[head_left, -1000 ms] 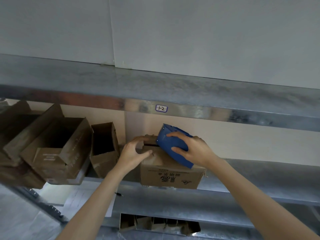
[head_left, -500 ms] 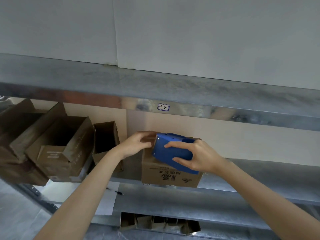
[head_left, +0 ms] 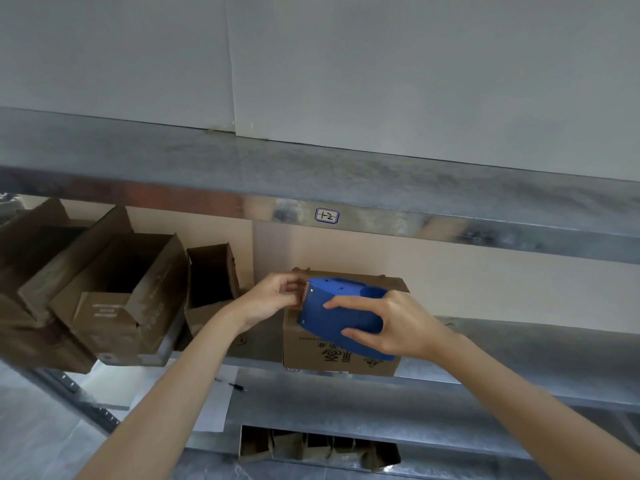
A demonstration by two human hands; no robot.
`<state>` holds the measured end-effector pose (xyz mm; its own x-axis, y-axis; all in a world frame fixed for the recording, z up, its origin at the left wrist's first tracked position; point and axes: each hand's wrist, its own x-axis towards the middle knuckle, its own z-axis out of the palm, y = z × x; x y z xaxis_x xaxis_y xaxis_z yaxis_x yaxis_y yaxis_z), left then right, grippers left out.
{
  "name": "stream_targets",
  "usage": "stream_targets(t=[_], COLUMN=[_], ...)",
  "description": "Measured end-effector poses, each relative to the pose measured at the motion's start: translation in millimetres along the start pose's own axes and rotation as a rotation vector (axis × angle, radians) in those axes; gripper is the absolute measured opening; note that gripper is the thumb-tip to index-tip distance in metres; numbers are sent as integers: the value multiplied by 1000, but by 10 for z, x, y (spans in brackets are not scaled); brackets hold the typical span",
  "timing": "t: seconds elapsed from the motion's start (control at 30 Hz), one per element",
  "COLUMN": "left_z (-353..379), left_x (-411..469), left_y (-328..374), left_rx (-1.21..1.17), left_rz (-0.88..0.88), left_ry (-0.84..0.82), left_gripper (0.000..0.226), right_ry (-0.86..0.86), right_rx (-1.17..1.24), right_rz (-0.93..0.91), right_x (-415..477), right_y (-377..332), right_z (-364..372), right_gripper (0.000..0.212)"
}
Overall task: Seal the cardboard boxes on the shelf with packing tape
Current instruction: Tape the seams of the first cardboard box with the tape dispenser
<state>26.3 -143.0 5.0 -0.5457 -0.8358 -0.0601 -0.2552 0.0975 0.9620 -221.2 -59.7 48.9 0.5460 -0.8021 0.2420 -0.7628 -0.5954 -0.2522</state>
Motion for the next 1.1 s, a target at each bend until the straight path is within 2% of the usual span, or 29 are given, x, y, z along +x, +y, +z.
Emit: stream_targets(t=[0.2,0.53,0.63,0.8,0.93,1.1], left_z=[58,125,102,147,27,16], left_x=[41,82,79,43,-65,-136], left_y=[-58,21,113,194,232,297], left_rx=[-31,31,41,29,-20,-7], left_rz=[7,54,39,36,39,18], left_ry=[108,222,254,341,512,552], left_gripper=[28,15,23,27,18,17], right_ry=[-64,-189,-209,-193,-194,-193], right_rx=[15,161,204,133,100,73], right_rz=[7,91,75,15,-1,-54], right_x=[-9,79,130,187,56,-61], right_y=[-5,81,114,239,386,461], right_z=[-37,-52,-72,-147,-259,-339], right_gripper=[53,49,48,48,49,49])
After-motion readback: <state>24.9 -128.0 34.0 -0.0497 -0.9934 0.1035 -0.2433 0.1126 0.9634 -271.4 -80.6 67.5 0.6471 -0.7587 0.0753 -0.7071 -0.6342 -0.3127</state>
